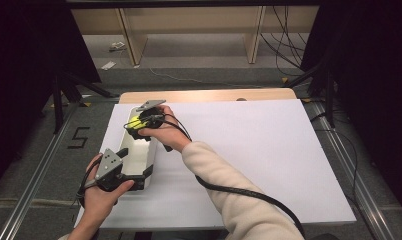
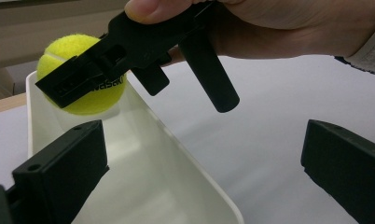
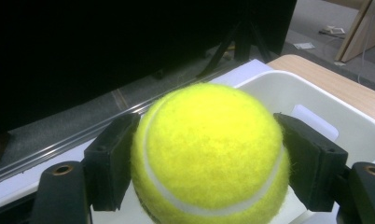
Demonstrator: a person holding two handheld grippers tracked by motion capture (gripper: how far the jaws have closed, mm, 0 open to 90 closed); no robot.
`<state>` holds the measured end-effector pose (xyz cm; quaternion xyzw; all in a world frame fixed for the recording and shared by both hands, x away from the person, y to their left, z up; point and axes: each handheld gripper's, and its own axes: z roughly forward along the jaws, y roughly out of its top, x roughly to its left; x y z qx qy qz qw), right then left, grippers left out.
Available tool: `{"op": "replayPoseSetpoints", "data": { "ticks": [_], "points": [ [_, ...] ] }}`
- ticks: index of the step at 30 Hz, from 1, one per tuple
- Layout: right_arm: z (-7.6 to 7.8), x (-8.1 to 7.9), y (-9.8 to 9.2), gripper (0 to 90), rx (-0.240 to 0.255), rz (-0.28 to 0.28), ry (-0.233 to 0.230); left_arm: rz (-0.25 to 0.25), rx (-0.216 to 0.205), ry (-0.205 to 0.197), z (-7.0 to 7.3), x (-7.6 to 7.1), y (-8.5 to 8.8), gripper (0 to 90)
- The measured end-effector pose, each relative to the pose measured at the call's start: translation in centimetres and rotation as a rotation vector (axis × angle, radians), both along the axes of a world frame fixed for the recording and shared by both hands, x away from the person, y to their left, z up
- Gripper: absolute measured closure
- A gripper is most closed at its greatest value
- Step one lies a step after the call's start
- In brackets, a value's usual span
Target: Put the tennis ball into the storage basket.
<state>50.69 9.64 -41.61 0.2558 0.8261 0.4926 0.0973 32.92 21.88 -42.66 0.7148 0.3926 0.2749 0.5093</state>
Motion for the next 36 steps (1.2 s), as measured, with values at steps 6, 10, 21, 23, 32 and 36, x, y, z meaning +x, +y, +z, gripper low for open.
{"op": "replayPoseSetpoints", "data": {
  "ticks": [6,10,21,23,32,36],
  "points": [
    [-0.2,0.1,0.1,26.6,-0.009,0.002,-0.004,0.001,-0.002,0.001,0.0,0.0,0.0,0.0],
    [-0.3,0.1,0.2,26.5,-0.011,-0.004,0.001,0.001,-0.003,0.001,0.0,0.0,0.0,0.0],
    [-0.7,0.0,0.3,26.5,-0.026,0.000,0.001,0.002,-0.005,0.001,0.0,0.0,0.0,0.0],
    [-0.7,0.0,0.3,26.5,-0.025,0.001,0.001,0.002,-0.004,0.001,0.0,0.0,0.0,0.0],
    [-1.1,-0.1,0.5,26.4,-0.030,-0.001,-0.001,0.001,-0.003,0.000,0.0,0.0,0.0,0.0],
    [-1.2,0.0,0.5,26.4,-0.039,-0.001,-0.001,0.001,-0.003,0.000,0.0,0.0,0.0,0.0]
  ]
}}
